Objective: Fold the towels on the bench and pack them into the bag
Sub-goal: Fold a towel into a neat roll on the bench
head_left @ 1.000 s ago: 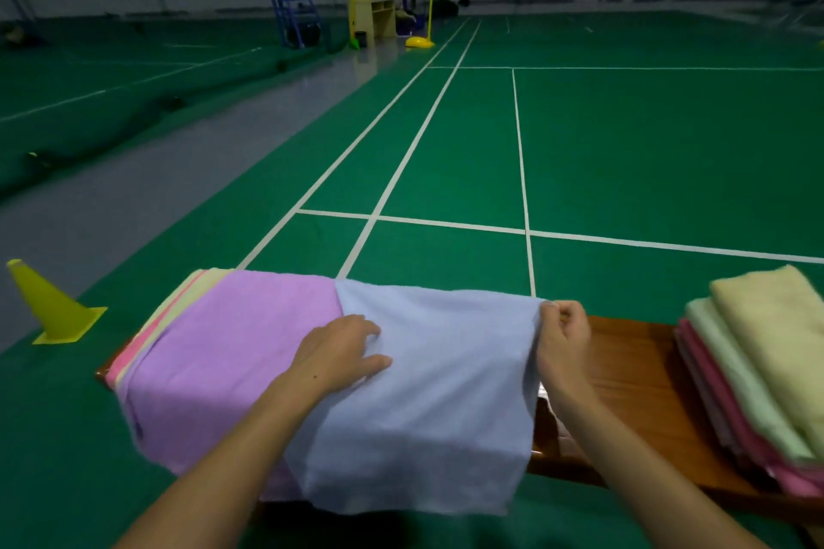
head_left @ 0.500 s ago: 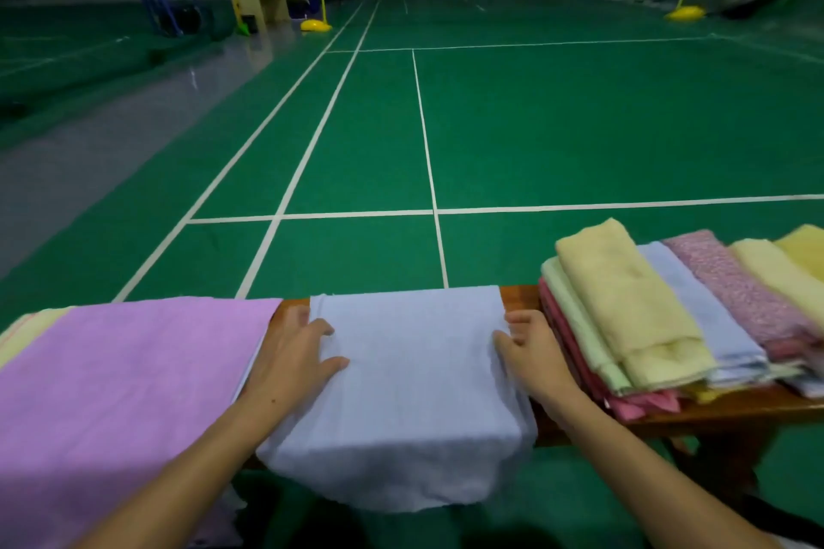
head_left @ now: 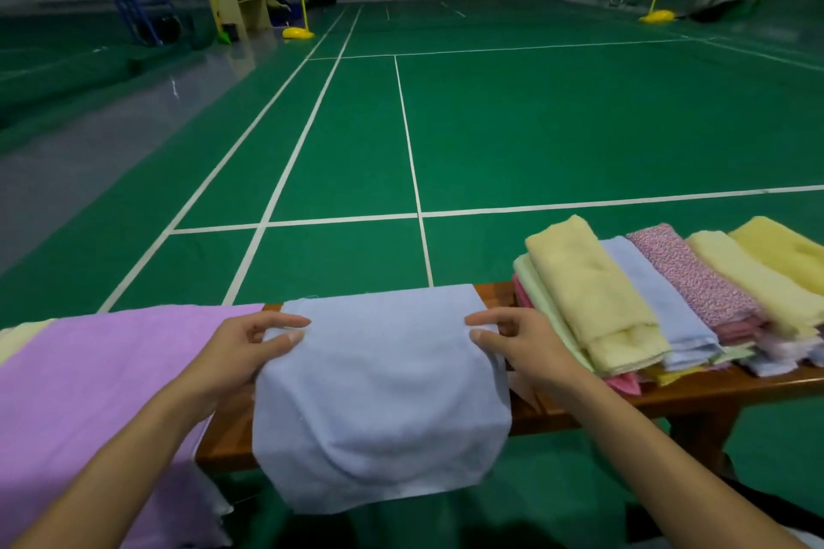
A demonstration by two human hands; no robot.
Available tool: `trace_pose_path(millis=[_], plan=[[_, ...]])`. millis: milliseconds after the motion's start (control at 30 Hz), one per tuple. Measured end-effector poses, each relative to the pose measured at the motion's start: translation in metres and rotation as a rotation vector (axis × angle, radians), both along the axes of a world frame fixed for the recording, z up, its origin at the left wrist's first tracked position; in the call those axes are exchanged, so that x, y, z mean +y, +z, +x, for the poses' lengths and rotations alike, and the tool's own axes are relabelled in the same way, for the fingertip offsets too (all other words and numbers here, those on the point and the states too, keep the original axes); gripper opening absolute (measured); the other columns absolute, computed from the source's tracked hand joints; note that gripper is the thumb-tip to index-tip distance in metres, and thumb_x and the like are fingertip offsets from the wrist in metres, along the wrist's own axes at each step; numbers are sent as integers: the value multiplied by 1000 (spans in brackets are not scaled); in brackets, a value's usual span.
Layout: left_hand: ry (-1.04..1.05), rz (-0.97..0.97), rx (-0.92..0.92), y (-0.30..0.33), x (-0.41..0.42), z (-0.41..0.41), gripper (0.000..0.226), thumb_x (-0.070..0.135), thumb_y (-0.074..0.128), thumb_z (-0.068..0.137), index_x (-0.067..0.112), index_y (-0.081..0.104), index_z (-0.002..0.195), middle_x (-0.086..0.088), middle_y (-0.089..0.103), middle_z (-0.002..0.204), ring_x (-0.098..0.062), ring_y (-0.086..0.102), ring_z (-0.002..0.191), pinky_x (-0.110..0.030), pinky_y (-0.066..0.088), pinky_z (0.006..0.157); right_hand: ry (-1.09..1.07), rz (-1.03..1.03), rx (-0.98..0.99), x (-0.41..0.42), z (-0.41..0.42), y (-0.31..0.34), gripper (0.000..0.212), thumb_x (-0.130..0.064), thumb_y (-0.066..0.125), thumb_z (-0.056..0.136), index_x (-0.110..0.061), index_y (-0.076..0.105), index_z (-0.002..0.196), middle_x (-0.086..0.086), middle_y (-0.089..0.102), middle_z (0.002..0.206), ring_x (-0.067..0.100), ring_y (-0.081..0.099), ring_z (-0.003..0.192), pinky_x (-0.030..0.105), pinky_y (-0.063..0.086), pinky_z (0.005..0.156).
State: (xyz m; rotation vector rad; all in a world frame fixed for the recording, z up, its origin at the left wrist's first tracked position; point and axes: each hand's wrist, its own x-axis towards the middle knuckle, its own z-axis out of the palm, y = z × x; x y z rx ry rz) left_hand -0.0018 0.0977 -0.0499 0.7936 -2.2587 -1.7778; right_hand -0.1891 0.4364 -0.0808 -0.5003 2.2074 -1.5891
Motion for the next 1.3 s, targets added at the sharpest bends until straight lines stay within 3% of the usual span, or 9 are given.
trace_pose_path(millis=[133,333,500,700,833,933,1033,1233,1300], plan=[[33,36,90,31,-6,-3,20,19,80,88,16,82,108,-8,80,102,-21,77,86,-41,61,79,-51,-108,64,4,3,34,18,-24,76,97,-27,80,114,-14,77,106,-2,71,96,12,55,74],[-30,24,205,73,-27,-3,47,6,85,77,13,75,123,-14,79,110,-33,76,104,-47,62,95,-130,-336,75,-1,-9,77,29,-16,77,95,-19,77,124,-8,80,109,8,74,103,19,57,75],[48,-217,353,100,-25,-12,41,5,91,76,17,80,114,-1,81,102,-13,75,92,-23,62,83,-74,-412,155,-7,-17,110,55,-2,81,88,-15,67,139,-6,76,125,10,71,114,26,58,92],[252,-651,447,118,-16,-24,31,16,91,79,31,78,102,19,76,89,-1,69,84,-23,58,78,-164,-236,498,-15,-20,137,62,-6,81,90,-11,58,148,-3,64,141,9,64,126,27,52,107],[349,-728,572,133,-10,-29,21,18,89,81,30,77,94,18,72,89,-2,63,77,-14,51,68,-328,-139,774,-19,-22,144,49,-14,81,91,-12,68,138,-5,69,116,11,65,104,28,55,91],[373,-732,590,140,-14,-33,17,22,88,83,29,77,94,2,71,91,-14,62,81,-27,52,70,-401,-135,879,-21,-20,146,32,-16,80,92,-14,76,123,-3,71,105,9,63,91,17,51,82],[399,-693,554,144,-17,-33,17,26,88,84,24,74,94,-5,58,112,-19,57,95,-21,49,76,-423,-63,937,-19,-18,146,13,-17,77,93,-17,79,106,-2,70,94,24,62,89,36,51,81],[306,-480,578,148,-7,-26,21,34,80,91,23,65,83,3,63,82,-6,55,72,-30,48,64,-418,-104,811,-11,-20,154,10,-23,74,97,-27,68,90,3,57,101,23,54,100,35,46,85],[296,-481,581,150,-4,-21,25,36,80,92,21,63,81,3,61,77,-1,52,64,-28,46,60,-379,-155,718,-9,-16,161,18,-26,71,100,-20,65,84,1,60,88,8,54,81,26,43,72]])
